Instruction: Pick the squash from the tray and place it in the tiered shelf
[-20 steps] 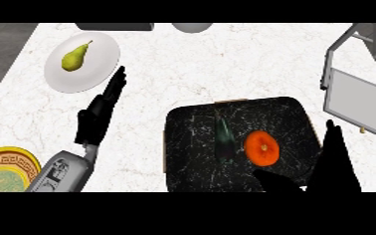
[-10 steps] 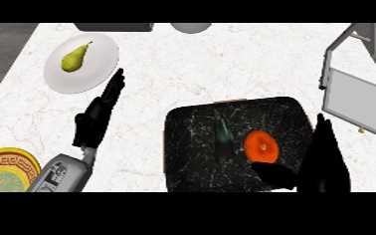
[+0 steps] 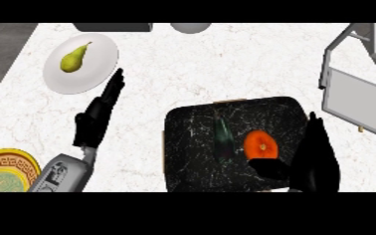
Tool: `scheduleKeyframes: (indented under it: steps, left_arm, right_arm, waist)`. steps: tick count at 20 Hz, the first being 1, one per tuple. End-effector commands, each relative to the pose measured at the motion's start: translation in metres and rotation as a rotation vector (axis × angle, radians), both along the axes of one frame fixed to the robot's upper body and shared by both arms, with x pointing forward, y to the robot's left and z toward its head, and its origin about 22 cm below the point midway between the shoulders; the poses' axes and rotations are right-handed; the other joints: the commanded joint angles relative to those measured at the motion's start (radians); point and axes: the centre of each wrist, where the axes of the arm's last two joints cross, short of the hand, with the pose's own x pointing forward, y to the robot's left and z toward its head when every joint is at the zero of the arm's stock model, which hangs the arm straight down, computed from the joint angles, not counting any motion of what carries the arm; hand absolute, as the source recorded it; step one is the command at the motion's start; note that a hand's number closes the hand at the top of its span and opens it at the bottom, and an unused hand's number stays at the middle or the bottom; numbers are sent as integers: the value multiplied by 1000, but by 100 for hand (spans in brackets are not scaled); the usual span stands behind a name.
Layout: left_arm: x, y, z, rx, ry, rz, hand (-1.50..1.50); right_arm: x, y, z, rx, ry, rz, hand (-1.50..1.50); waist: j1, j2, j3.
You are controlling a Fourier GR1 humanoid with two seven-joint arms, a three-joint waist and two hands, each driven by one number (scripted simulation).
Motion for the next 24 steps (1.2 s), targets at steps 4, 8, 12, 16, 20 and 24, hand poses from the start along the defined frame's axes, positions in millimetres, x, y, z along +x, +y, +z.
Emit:
scheduleKeyframes:
  steps: [4,8,12,16,20,24]
  left_arm:
    - [-2,-1,10,7,0,-14,0]
    - [1,-3,-2,9,0,-3,0]
    - [-7,5,22,13,1,-17,0]
    - [-8,-2,-4,27,18,-4,0]
    - [1,3,-3,15,0,-1,0]
    - [0,7,10,10,-1,-12,0]
  right_arm:
    - [12,9,-8,56,113,-186,-150]
    - [3,6,-10,72,129,-195,-150]
    - [12,7,-15,70,140,-200,-150]
    - [13,10,-14,85,138,-182,-150]
    - [11,17,-30,90,152,-183,-150]
    - [22,22,-36,126,177,-161,150]
  waist:
    - [2,-2,1]
    - [-10,-1,0]
    - [8,-5,2]
    - [-3,-2,1]
    - [-7,0,1]
    - [4,0,2]
